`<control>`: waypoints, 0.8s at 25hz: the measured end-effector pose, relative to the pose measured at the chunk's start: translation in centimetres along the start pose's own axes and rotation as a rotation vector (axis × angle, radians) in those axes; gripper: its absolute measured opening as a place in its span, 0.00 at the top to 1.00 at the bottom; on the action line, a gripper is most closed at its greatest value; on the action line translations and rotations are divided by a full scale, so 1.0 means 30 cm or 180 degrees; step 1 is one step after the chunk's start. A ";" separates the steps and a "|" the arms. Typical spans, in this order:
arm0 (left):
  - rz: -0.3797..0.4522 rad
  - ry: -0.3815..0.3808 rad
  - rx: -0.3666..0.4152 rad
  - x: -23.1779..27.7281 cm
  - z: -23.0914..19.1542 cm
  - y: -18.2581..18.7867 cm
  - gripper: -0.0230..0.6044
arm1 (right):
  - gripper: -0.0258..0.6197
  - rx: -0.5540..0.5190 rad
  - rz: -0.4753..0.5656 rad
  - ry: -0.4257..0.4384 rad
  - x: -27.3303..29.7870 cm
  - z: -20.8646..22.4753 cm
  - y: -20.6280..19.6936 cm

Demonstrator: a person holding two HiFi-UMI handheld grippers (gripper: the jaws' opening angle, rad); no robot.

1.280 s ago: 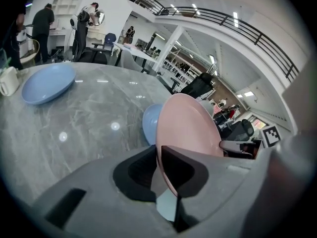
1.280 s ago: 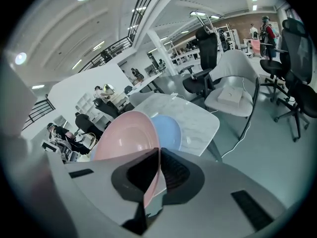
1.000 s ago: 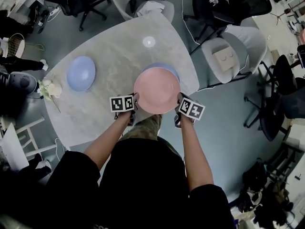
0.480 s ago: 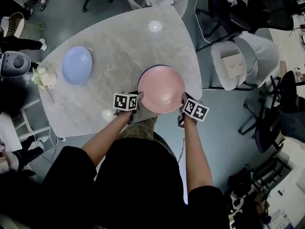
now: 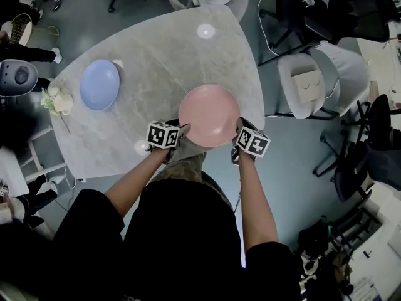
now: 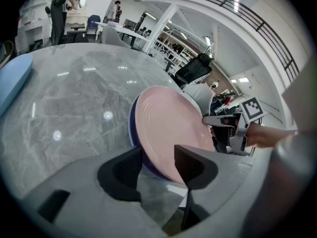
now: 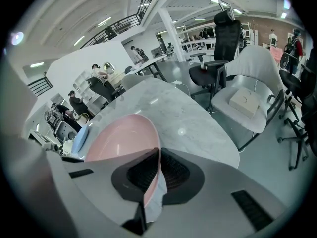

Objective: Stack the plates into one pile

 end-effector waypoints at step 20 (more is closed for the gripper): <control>0.0397 -0.0042 0.0069 -0.021 0.003 -0.024 0.43 | 0.92 0.0037 0.0275 0.0013 0.010 -0.013 0.041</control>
Point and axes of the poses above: the fingertips, and each gripper's own axes: x forward along the fingers, z to its right, y out of its top, the point moved 7 cm from there along -x, backward along the fingers, and after that the axes turned 6 degrees about x, right-handed, at the moved point
